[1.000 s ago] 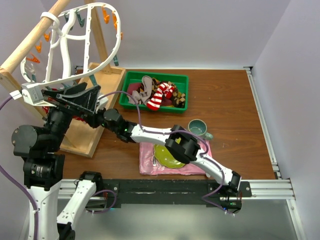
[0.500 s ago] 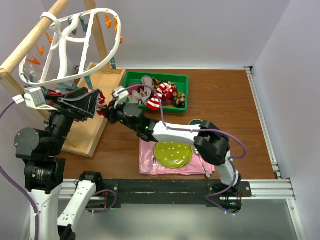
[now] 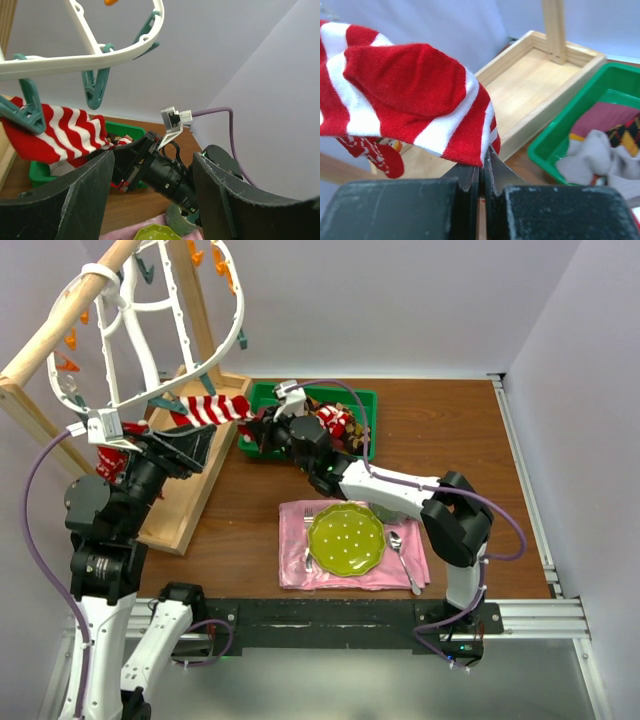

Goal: Remove the socks clipped to the hanger
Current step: Remove the sock from the hanger.

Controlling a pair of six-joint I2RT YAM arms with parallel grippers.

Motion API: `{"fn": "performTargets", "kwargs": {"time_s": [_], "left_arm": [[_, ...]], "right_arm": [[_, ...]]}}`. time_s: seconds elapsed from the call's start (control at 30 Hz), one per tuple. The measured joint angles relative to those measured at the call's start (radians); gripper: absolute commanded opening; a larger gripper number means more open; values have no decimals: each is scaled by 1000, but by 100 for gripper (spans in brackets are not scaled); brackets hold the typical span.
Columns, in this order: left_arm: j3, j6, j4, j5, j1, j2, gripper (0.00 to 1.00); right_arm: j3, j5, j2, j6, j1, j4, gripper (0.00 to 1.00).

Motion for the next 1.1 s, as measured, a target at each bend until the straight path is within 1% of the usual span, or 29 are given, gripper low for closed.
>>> {"fn": "performTargets", "kwargs": {"time_s": [0.2,0.27,0.37,0.5,0.6,0.83,1.1], "left_arm": [[-24,-30,0,-41,0,4,67],[-39,-47,-6,-82,0,-8,64],[-61,-72,-19,-152,0,-33,63],[-82,-109,-31,-260,0,-52,63],[-102,-134,-25,-296,0,-50,63],[-130,-176,22,-288,0,-14,63],[-130,-176,102,-216,0,18,71]], "right_arm": [[0,3,0,23,-48,-37,0],[0,8,0,31,-57,-43,0],[-13,28,-5,41,-62,-43,0],[-77,63,-40,65,-61,-35,0],[-131,89,-62,91,-60,-11,0],[-215,150,-76,127,-47,36,0],[-230,232,-125,116,-11,55,0]]}}
